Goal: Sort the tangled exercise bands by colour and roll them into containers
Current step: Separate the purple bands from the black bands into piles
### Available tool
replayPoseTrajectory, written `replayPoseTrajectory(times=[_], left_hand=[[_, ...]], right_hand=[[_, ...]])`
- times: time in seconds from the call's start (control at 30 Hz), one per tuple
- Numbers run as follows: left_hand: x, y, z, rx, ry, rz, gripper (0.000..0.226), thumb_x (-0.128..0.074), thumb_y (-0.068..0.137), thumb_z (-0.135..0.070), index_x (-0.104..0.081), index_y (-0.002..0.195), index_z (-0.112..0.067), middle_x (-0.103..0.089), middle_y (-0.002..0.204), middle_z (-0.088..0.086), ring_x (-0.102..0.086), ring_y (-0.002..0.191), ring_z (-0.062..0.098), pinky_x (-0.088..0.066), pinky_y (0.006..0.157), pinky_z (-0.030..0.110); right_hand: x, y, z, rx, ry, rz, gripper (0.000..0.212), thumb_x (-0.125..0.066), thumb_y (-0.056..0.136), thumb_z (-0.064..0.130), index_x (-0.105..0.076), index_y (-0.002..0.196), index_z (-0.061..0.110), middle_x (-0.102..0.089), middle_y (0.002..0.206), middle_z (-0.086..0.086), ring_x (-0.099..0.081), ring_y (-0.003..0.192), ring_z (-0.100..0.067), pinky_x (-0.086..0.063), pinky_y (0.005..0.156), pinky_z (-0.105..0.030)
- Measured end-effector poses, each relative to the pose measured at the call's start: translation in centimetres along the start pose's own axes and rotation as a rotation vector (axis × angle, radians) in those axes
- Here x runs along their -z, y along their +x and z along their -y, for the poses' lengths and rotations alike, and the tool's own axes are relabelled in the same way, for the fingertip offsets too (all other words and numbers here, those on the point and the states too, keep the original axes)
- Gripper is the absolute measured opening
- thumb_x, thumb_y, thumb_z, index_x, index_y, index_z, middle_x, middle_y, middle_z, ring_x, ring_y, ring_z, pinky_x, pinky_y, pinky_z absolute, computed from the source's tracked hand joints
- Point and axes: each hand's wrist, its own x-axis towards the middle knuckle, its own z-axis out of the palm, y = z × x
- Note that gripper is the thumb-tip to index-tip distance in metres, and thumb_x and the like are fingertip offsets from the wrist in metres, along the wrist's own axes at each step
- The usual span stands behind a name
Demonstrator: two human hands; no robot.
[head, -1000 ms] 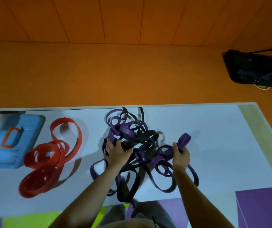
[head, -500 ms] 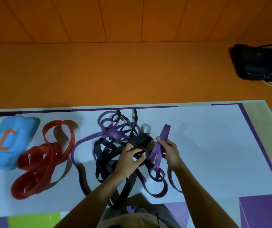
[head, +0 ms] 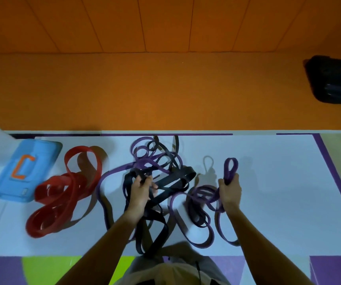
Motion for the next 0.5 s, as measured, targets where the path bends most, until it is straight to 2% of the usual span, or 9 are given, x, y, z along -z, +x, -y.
replayPoseTrajectory(times=[0.07,0.13,0.2,0.3,0.37,0.4,0.43,0.47,0.5], left_hand=[[0.9,0.5,-0.3,-0.007,0.072,-0.059,0.012,-0.056,0.107,-0.021,-0.065,0.110,-0.013,-0.071,0.084,0.010,-0.068,0.074,0.021,-0.055,0.080,0.043],[1.4,0.6,-0.6,-0.022,0.148,-0.087,0.010,-0.058,0.106,-0.022,-0.066,0.108,-0.017,-0.075,0.096,0.010,-0.072,0.093,0.026,-0.057,0.093,0.045],[1.7,0.7,-0.8,-0.023,0.191,-0.091,0.008,-0.059,0.105,-0.021,-0.066,0.100,-0.022,-0.075,0.102,0.010,-0.071,0.101,0.029,-0.055,0.100,0.049],[2.0,1.2,-0.7,0.003,0.235,-0.110,0.008,-0.061,0.104,-0.023,-0.065,0.098,-0.026,-0.075,0.107,0.008,-0.071,0.103,0.028,-0.051,0.106,0.054],[2.0,1.4,-0.5,-0.001,0.259,-0.116,0.005,-0.061,0.104,-0.025,-0.066,0.102,-0.024,-0.075,0.109,0.007,-0.071,0.103,0.026,-0.050,0.107,0.055],[2.0,1.4,-0.4,-0.005,0.270,-0.117,0.006,-0.061,0.104,-0.025,-0.066,0.105,-0.022,-0.075,0.110,0.008,-0.070,0.104,0.026,-0.050,0.108,0.054],[1.9,1.4,-0.3,-0.011,0.282,-0.117,0.010,-0.060,0.105,-0.025,-0.067,0.109,-0.020,-0.074,0.111,0.008,-0.070,0.105,0.026,-0.049,0.108,0.053],[1.8,1.4,-0.2,-0.021,0.296,-0.113,0.013,-0.060,0.105,-0.025,-0.067,0.112,-0.018,-0.074,0.112,0.008,-0.069,0.107,0.027,-0.049,0.109,0.053],[1.6,1.2,-0.2,-0.028,0.319,-0.107,0.015,-0.059,0.105,-0.025,-0.068,0.115,-0.016,-0.073,0.113,0.008,-0.068,0.108,0.027,-0.049,0.108,0.052]], right_hand=[[-0.1,-0.1,-0.9,0.146,-0.277,0.167,0.023,-0.064,0.088,0.029,-0.057,0.108,0.019,-0.063,0.109,-0.011,-0.064,0.092,-0.031,-0.053,0.075,-0.040],[-0.7,-0.6,-1.7,0.227,-0.576,0.375,0.046,-0.066,0.084,0.047,-0.061,0.123,0.023,-0.049,0.143,-0.012,-0.053,0.125,-0.037,-0.050,0.099,-0.049],[-1.9,-2.2,-2.4,0.282,-0.757,0.563,0.080,-0.068,0.082,0.071,-0.045,0.147,0.032,-0.021,0.166,-0.009,-0.020,0.154,-0.040,-0.022,0.120,-0.063],[-4.1,-5.1,-4.6,0.410,-1.014,0.661,0.127,-0.061,0.064,0.094,-0.004,0.163,0.039,0.027,0.170,-0.011,0.025,0.155,-0.045,0.010,0.112,-0.080],[-4.9,-5.7,-6.8,0.474,-1.164,0.646,0.142,-0.062,0.059,0.095,0.019,0.161,0.038,0.040,0.163,-0.017,0.034,0.149,-0.049,0.022,0.103,-0.082],[-4.8,-5.7,-7.3,0.495,-1.211,0.635,0.144,-0.066,0.058,0.091,0.019,0.161,0.037,0.036,0.165,-0.020,0.028,0.150,-0.052,0.023,0.101,-0.083],[-4.6,-5.4,-7.4,0.514,-1.220,0.626,0.142,-0.074,0.057,0.085,0.007,0.163,0.034,0.020,0.169,-0.024,0.011,0.154,-0.056,0.015,0.104,-0.086],[-4.4,-4.9,-7.6,0.548,-1.187,0.608,0.133,-0.081,0.057,0.075,-0.012,0.161,0.031,-0.006,0.168,-0.025,-0.016,0.153,-0.058,-0.006,0.109,-0.088],[-4.1,-4.3,-7.6,0.593,-1.154,0.607,0.114,-0.085,0.061,0.066,-0.030,0.154,0.028,-0.030,0.156,-0.024,-0.042,0.140,-0.055,-0.032,0.106,-0.083]])
